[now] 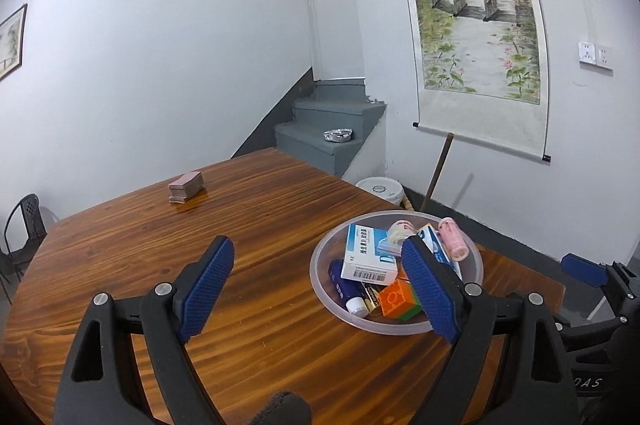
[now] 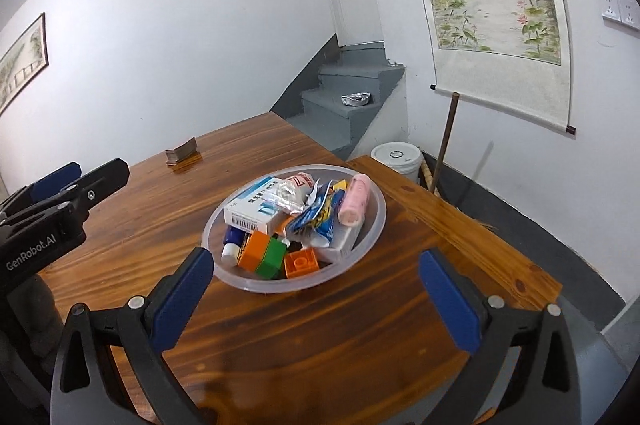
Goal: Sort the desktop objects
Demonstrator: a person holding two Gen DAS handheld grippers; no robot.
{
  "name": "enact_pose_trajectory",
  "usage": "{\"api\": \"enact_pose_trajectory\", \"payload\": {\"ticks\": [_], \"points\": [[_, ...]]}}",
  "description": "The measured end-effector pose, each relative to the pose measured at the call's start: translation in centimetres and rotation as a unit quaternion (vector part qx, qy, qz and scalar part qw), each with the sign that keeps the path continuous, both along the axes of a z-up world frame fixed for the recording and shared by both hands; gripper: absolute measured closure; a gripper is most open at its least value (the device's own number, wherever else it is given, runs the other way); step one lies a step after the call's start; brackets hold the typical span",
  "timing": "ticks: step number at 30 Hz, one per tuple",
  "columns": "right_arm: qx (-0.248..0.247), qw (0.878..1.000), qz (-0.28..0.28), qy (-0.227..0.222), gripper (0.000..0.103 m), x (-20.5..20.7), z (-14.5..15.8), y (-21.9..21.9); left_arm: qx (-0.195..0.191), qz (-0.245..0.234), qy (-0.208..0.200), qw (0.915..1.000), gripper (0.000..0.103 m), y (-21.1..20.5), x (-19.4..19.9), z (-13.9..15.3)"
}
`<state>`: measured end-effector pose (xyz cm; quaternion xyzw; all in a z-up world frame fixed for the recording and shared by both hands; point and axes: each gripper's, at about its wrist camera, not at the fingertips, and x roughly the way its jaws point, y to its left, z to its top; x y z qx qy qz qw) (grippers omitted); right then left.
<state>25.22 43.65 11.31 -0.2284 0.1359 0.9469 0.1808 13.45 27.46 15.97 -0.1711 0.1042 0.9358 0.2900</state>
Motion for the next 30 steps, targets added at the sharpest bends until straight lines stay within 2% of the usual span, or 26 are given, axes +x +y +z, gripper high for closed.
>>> {"api": "enact_pose_trajectory", "payload": {"ticks": [10, 16, 23, 30], "points": [[0.034, 0.999, 0.004, -0.01, 0.0, 0.6, 0.5, -2.2, 0.022, -0.002, -0.036, 0.9991, 0.014, -0.9, 0.2, 0.2], [0.028, 0.999, 0.007, -0.026, 0.0, 0.4, -0.2, -1.9, 0.016, -0.009, -0.05, 0.9986, 0.014, -0.4, 0.0, -0.1], [0.008, 0.999, 0.002, -0.034, 0.0, 0.2, -1.1, -1.1, 0.026, -0.049, -0.097, 0.9937, 0.014, 0.5, -0.7, -0.5], [-0.007, 0.999, 0.008, -0.045, 0.0, -0.4, -1.7, -0.9, 0.004, -0.029, -0.093, 0.9952, 0.014, 1.0, -1.3, -1.4]]}}
